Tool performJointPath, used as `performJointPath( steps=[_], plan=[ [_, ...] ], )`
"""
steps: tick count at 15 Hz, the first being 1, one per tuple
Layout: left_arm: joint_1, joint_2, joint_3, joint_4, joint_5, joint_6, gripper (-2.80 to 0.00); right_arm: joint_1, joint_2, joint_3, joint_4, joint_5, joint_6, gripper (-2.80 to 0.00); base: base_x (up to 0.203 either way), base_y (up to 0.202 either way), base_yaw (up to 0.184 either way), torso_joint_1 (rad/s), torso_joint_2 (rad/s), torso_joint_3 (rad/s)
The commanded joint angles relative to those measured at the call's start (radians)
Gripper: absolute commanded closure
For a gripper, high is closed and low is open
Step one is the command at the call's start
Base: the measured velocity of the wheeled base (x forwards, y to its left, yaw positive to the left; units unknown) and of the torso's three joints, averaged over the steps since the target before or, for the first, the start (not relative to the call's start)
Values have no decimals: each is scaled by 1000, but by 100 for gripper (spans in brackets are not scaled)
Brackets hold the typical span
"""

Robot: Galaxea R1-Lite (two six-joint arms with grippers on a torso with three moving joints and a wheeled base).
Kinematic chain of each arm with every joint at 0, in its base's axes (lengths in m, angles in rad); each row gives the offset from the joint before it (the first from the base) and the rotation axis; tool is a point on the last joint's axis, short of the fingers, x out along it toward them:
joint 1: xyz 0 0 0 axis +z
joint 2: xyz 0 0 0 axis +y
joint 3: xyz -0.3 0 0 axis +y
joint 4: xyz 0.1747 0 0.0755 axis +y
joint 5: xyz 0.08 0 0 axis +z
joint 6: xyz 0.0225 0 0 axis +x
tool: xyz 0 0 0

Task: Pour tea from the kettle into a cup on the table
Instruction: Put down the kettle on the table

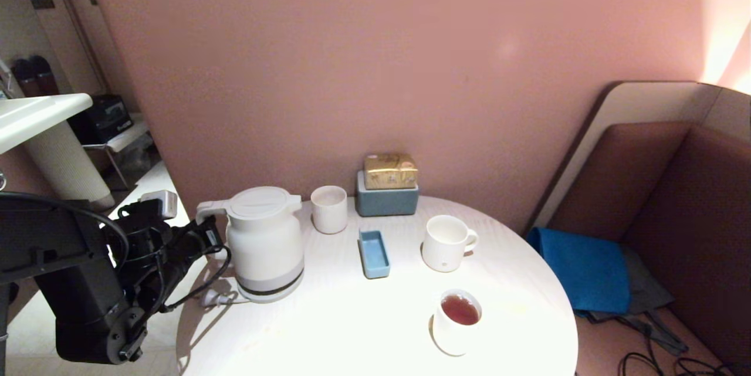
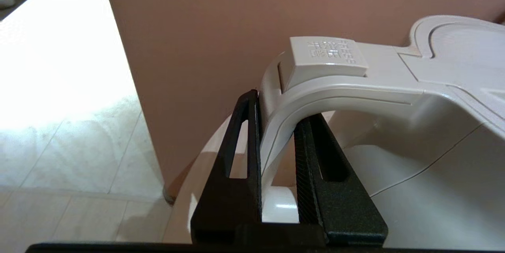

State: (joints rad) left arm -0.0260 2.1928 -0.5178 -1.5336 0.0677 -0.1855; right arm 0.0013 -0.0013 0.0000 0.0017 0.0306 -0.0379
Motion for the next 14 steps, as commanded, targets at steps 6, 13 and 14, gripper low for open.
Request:
performJointPath(
  steps=[6, 13, 14],
  plan=[
    [-2, -58, 74, -36, -5, 40, 0, 0, 1, 0, 0, 0, 0, 0, 0, 0, 0, 0, 0, 0],
    [-12, -71, 76, -36, -6, 69, 0, 0, 1, 0, 0, 0, 0, 0, 0, 0, 0, 0, 0, 0],
    [-11, -71, 74, -36, -6, 69, 0, 0, 1, 0, 0, 0, 0, 0, 0, 0, 0, 0, 0, 0]
  ],
)
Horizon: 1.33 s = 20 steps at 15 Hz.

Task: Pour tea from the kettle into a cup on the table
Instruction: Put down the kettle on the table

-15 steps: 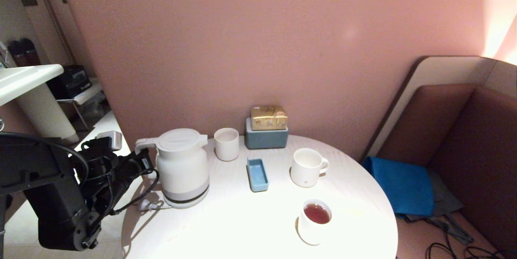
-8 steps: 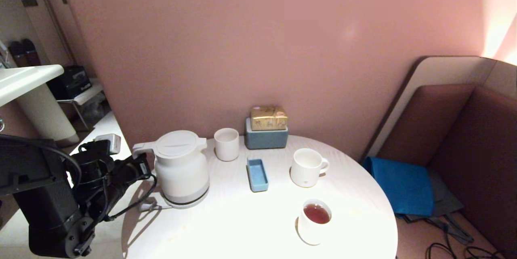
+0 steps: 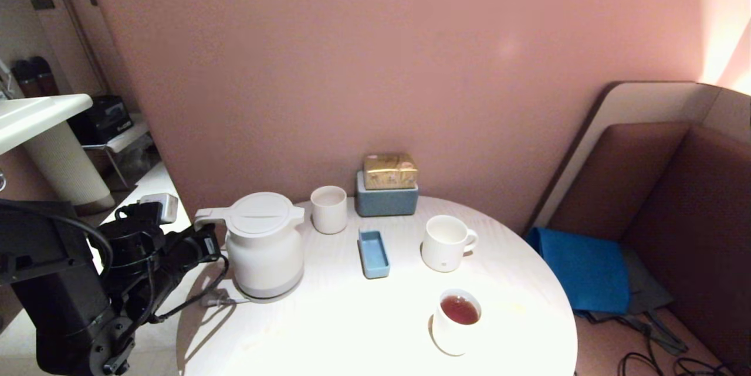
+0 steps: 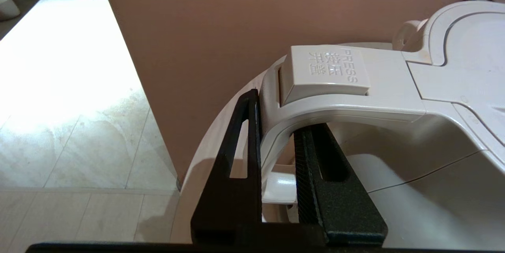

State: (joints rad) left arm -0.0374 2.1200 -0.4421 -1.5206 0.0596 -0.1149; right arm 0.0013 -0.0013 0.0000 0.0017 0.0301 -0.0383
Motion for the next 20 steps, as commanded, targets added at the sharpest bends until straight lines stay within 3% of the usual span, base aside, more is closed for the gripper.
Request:
performJointPath(
  steps=[1, 9, 20],
  plan=[
    [1, 3, -4, -49, 3, -2, 0, 0, 1, 0, 0, 1, 0, 0, 0, 0, 0, 0, 0, 0],
    [2, 78, -127, -49, 2, -2, 0, 0, 1, 0, 0, 1, 0, 0, 0, 0, 0, 0, 0, 0],
    [28, 35, -43, -49, -9, 0, 0, 0, 1, 0, 0, 1, 0, 0, 0, 0, 0, 0, 0, 0]
  ],
)
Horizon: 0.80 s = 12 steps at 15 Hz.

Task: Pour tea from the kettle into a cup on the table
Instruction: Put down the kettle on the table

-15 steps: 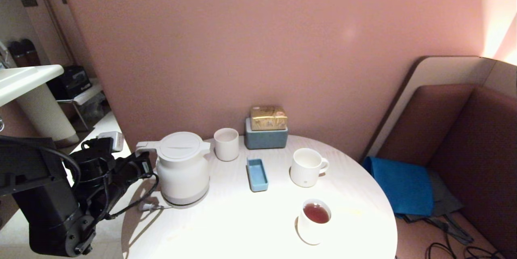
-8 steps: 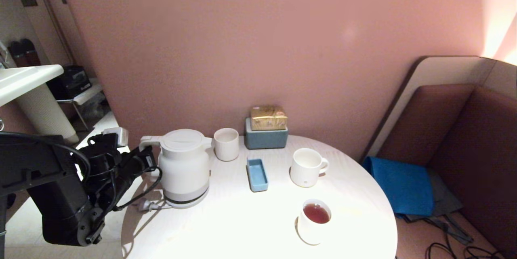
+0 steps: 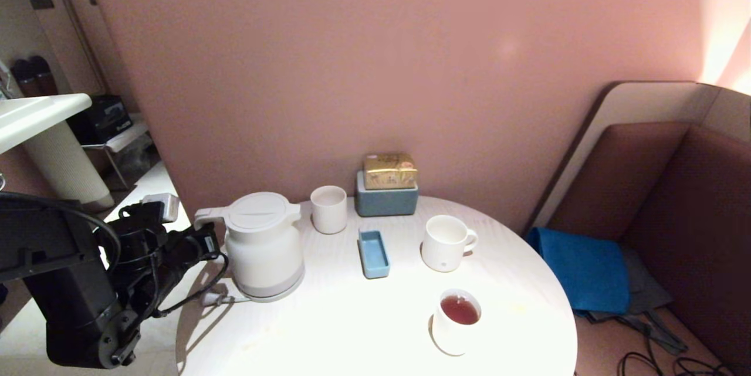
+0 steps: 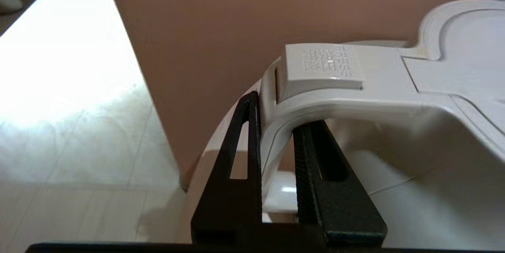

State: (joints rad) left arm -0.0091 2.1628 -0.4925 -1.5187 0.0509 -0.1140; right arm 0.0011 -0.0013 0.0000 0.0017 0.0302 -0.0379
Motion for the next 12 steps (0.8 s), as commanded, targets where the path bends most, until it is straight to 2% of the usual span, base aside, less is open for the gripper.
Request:
performJointPath(
  steps=[1, 12],
  plan=[
    [0, -9, 22, -51, 0, -1, 0, 0, 1, 0, 0, 0, 0, 0, 0, 0, 0, 0, 0, 0],
    [-6, 17, 23, -51, -2, 34, 0, 0, 1, 0, 0, 0, 0, 0, 0, 0, 0, 0, 0, 0]
  ],
)
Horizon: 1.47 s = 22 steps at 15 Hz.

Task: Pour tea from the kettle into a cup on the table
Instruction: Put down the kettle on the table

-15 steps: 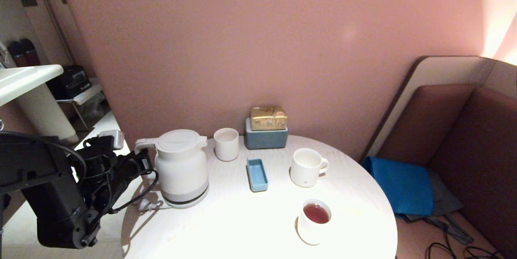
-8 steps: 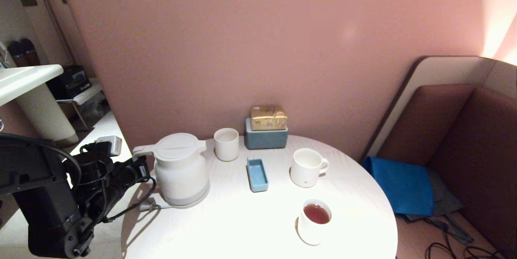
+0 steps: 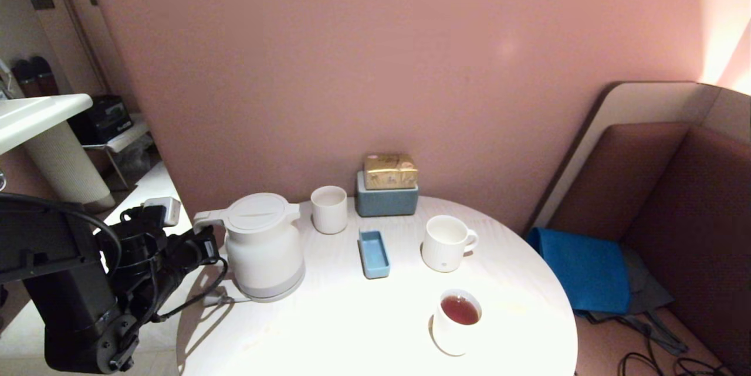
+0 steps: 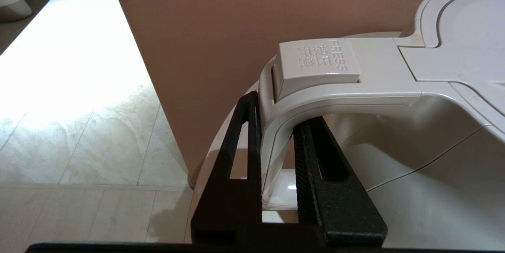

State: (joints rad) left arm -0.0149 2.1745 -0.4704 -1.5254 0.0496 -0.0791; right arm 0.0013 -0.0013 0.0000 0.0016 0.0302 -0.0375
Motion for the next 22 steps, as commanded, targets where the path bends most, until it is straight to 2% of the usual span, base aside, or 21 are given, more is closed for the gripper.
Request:
performJointPath(
  steps=[1, 7, 9, 13, 14, 22],
  plan=[
    [0, 3, 1, -45, 0, 1, 0, 0, 1, 0, 0, 0, -1, 0, 0, 0, 0, 0, 0, 0],
    [0, -4, 7, -45, 3, 3, 0, 0, 1, 0, 0, 0, -1, 0, 0, 0, 0, 0, 0, 0],
    [0, -2, 19, -45, 3, 36, 0, 0, 1, 0, 0, 0, -1, 0, 0, 0, 0, 0, 0, 0],
    [0, -4, 21, -45, 3, 43, 0, 0, 1, 0, 0, 0, -1, 0, 0, 0, 0, 0, 0, 0],
    [1, 3, 24, -45, 4, 65, -280, 1, 1, 0, 0, 0, -1, 0, 0, 0, 0, 0, 0, 0],
    [4, -13, 36, -45, 4, 69, -280, 0, 1, 0, 0, 0, -1, 0, 0, 0, 0, 0, 0, 0]
  ],
)
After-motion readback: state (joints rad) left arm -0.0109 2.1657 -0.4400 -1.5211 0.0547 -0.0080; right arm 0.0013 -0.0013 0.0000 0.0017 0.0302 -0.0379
